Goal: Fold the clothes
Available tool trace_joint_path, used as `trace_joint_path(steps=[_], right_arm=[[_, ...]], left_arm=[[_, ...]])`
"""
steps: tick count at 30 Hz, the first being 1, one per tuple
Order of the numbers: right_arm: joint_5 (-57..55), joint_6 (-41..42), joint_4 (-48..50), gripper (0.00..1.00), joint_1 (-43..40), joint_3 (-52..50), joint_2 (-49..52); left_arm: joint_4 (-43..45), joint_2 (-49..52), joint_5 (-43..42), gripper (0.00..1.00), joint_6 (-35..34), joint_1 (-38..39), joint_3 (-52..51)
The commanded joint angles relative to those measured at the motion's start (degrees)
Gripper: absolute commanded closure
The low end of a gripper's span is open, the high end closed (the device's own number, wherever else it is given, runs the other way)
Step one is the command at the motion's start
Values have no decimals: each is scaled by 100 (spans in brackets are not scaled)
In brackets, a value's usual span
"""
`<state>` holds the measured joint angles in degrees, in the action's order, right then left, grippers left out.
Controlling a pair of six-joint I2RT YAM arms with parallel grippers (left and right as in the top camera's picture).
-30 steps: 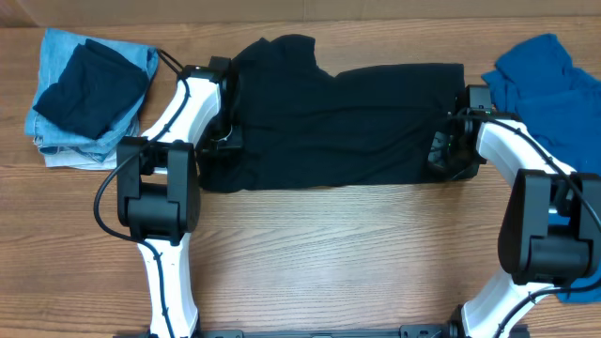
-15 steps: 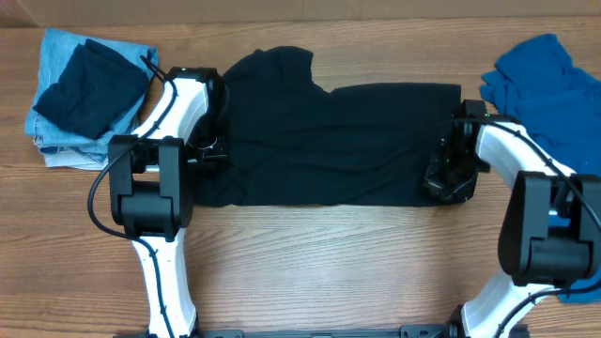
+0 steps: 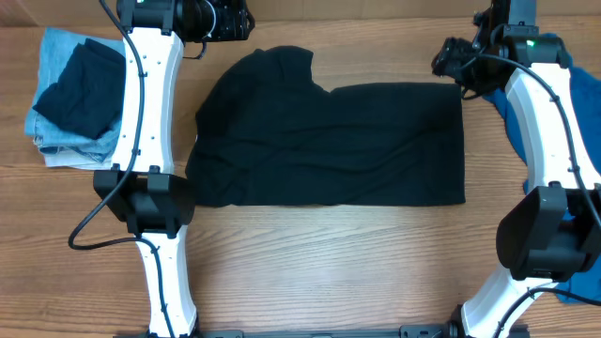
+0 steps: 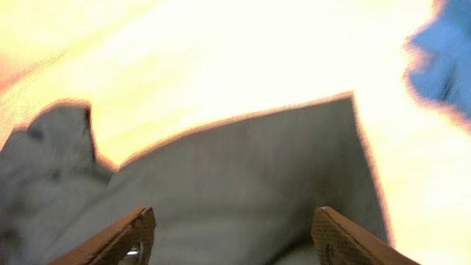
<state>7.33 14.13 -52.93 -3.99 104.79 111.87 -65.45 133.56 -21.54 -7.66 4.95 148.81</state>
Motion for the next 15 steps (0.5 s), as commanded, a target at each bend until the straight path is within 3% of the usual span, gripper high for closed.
trace_joint_path(steps=[1, 5, 9, 12, 15], right_arm=[[-896, -111, 361, 25, 15, 125, 114], [-1029, -201, 614, 25, 7, 125, 426], [-1200, -216, 994, 25, 4, 125, 1003], [-1292, -219, 1080, 24, 4, 125, 1316], [-1292, -219, 1287, 25, 2, 125, 1526]], left_arm=[[730, 557, -358, 30, 214, 164, 92], [1482, 1204, -354, 25, 516, 337, 92], [1956, 1834, -227, 27, 1366, 413, 92], [1934, 2085, 898, 30, 1845, 409, 92], [1899, 2155, 1082, 31, 2107, 400, 92]])
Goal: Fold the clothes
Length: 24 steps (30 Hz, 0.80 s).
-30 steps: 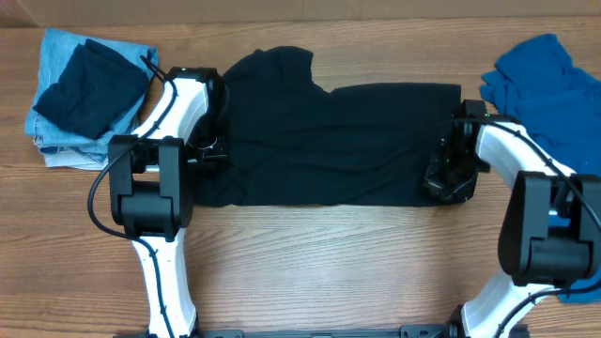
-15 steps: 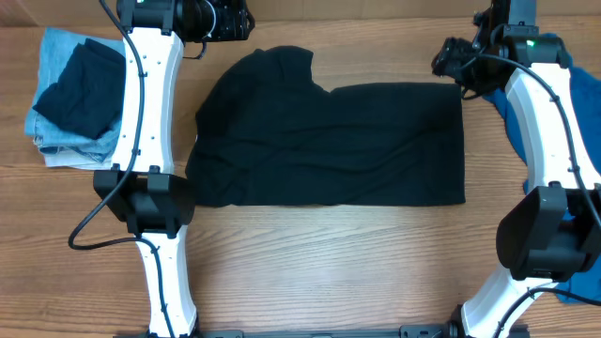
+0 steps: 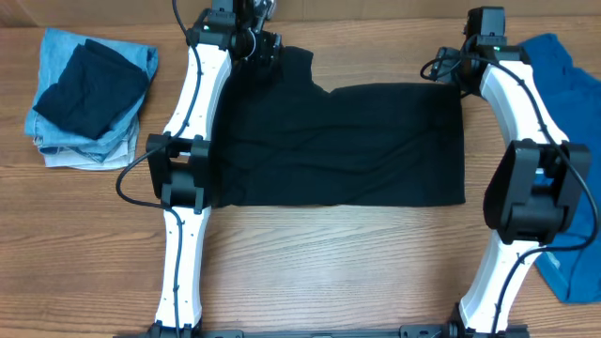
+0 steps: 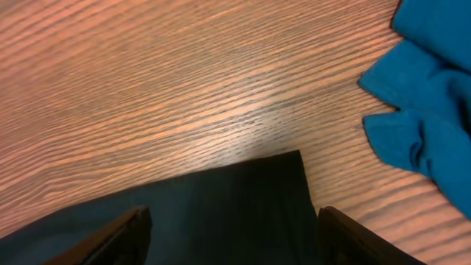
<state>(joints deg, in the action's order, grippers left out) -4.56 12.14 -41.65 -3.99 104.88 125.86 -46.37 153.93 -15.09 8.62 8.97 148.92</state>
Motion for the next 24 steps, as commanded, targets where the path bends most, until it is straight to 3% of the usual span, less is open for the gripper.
trace_joint_path(steps=[1, 15, 17, 18, 20, 22, 23, 24], right_arm=[[-101, -20, 269, 25, 0, 116, 221], [-144, -20, 387, 24, 0, 109, 339], [-146, -20, 396, 27, 0, 83, 341], [-146, -20, 393, 37, 0, 83, 352], [-144, -44, 424, 47, 0, 83, 437], [-140, -245, 529, 47, 0, 83, 597], [-142, -376, 564, 47, 0, 83, 667], [-142, -503, 566, 46, 0, 83, 675]], left_arm=[[-2, 140, 466, 31, 544, -4, 79], [313, 610, 505, 39, 772, 7, 31], [308, 610, 549, 46, 769, 7, -7], [317, 610, 595, 54, 767, 7, -7], [315, 610, 634, 69, 761, 7, -4], [304, 610, 669, 89, 557, 2, -4], [291, 603, 664, 96, 437, 2, 13], [275, 577, 651, 96, 398, 2, 26]])
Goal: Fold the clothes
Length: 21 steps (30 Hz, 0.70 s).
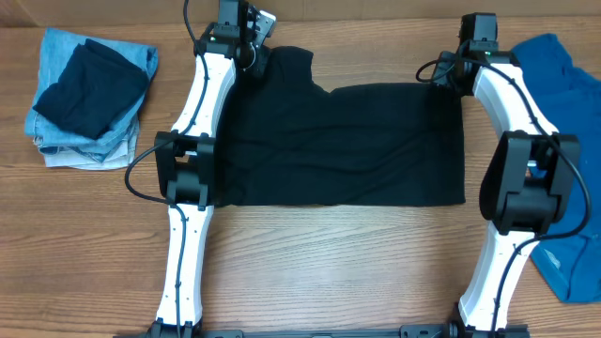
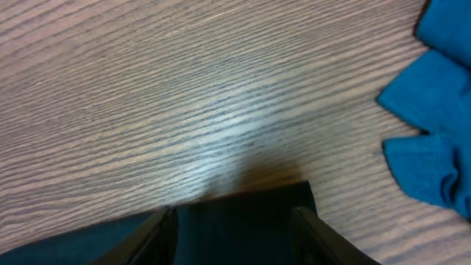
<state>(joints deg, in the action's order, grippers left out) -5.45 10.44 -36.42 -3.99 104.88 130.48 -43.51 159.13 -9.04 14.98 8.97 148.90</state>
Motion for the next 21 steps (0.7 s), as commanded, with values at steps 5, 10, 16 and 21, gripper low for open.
trace_joint_path(steps=[5, 10, 16, 21], right_arm=[[-249, -474, 57, 46, -24, 83, 214], [-247, -472, 55, 45, -26, 83, 214], [-245, -472, 13, 44, -26, 83, 214], [-245, -468, 13, 44, -26, 83, 214]], left_arm=[[-483, -232, 74, 96, -348, -17, 96], [-903, -256, 361, 79, -348, -39, 101], [-461, -337, 144, 31, -426, -33, 459], [-4, -299, -393, 39, -339, -20, 452]])
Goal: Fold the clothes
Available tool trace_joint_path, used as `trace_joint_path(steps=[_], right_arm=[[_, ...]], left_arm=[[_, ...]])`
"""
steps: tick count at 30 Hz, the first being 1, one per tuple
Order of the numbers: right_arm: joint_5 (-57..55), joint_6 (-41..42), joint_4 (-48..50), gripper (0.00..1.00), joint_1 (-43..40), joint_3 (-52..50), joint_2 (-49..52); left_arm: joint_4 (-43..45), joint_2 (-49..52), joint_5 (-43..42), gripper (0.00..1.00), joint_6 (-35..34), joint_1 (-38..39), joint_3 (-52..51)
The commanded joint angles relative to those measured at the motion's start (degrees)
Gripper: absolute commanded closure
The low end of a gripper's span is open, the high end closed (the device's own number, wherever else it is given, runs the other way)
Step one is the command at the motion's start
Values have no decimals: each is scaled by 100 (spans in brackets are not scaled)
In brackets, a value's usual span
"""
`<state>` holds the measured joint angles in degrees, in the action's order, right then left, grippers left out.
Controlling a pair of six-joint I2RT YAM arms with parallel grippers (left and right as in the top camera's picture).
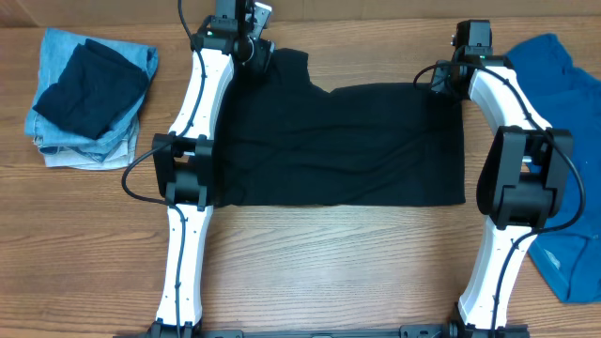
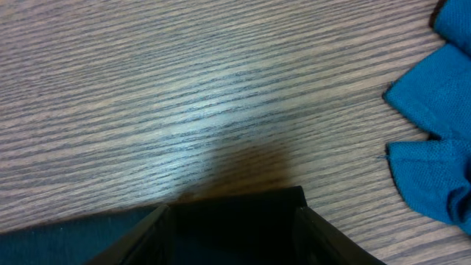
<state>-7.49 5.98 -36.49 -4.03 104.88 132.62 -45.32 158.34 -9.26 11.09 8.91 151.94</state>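
A black garment [image 1: 329, 141] lies spread flat on the wooden table [image 1: 329, 263]. Its far right corner [image 2: 243, 210] sits between the two fingers of my right gripper [image 2: 232, 215], which is low over the table with its jaws still apart around the cloth. In the overhead view that right gripper [image 1: 445, 79] is at the garment's top right corner. My left gripper [image 1: 252, 49] is at the garment's far left part, beside the raised flap; the overhead view does not show how its jaws stand.
A stack of folded clothes [image 1: 84, 94], light blue with a dark piece on top, lies at the far left. A blue garment [image 1: 563, 122] lies crumpled along the right edge, its near folds [image 2: 434, 147] close to the right gripper.
The right gripper has come a little closer to the black corner, which now fills more of the gap between its fingers. The left arm and the garment look unchanged.
At first both arms stood out to the sides, the right gripper wide open above the garment. Then both grippers were at the garment's far corners. After that the right fingers stood narrower around the right corner, where they remain, lower now.
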Motion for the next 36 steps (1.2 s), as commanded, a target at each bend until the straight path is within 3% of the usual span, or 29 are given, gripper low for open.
trace_joint_path(steps=[1, 6, 12, 22, 23, 27, 34, 36], right_arm=[[-42, 0, 0, 45, -22, 83, 0], [-35, 0, -20, 44, -22, 83, 0], [-39, -2, -22, 45, -22, 83, 0], [-15, -2, -15, 45, -22, 17, 0], [-15, -2, -15, 45, -22, 17, 0], [-17, -2, 59, 48, -22, 20, 0], [7, -28, 153, 48, -22, 20, 0], [50, -245, 79, 39, -22, 20, 0]], left_arm=[[219, -208, -369, 40, 61, 4, 136], [328, -190, -389, 39, 688, 190, -83], [378, 179, -387, 32, 695, 245, -85], [492, 643, -214, 31, 758, 275, -85], [514, 669, -208, 38, 758, 275, -85], [551, 660, 83, 94, 402, 271, 173], [466, 643, 39, 95, 42, 275, 1043], [455, 643, 37, 95, 42, 275, 1047]])
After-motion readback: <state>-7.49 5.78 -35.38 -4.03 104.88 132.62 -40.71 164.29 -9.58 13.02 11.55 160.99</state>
